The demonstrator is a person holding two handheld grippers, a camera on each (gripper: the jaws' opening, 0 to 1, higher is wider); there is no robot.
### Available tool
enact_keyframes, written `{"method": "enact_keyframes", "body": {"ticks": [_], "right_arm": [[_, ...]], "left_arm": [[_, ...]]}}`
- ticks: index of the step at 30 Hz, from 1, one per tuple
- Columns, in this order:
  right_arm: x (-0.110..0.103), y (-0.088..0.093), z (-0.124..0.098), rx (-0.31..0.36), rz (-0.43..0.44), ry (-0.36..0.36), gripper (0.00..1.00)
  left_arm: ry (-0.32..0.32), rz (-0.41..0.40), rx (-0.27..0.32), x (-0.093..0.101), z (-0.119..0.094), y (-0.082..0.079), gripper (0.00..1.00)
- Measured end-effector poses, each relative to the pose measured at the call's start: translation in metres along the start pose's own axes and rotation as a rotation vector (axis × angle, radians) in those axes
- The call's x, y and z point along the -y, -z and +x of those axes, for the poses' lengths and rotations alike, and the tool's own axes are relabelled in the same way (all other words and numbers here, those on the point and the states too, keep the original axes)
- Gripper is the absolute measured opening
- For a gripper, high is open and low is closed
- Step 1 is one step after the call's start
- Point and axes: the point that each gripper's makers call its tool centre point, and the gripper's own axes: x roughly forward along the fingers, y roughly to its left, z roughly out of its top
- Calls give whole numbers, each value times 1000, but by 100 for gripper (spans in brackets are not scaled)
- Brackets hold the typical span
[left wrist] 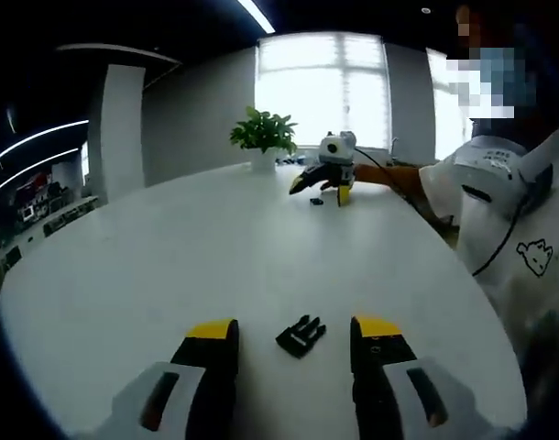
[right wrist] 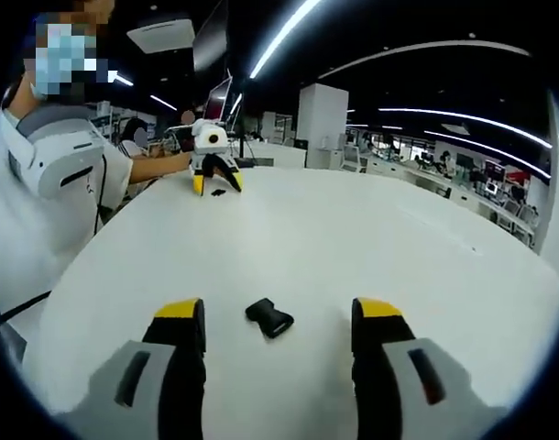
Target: Snap the two parts of the plastic buckle together until the buckle closes and remains connected.
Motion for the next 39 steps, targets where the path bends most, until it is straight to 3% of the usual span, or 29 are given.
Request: {"method": "enact_keyframes", "body": {"ticks": [9,22,30,39], "right_arm": [[-5,2,4,6,48,-66,52],[-7,3,2,10,49,-83,26],[-9,3,0,11,49,-81,18],[-7,4,-1,14,53,-70,18]], "left_arm": [[50,17,-10,7,0,3,39],[67,24,-21,10,1,7,25],[75,22,-21,14,4,7,18],[75,15,-11,15,6,6,14]]}}
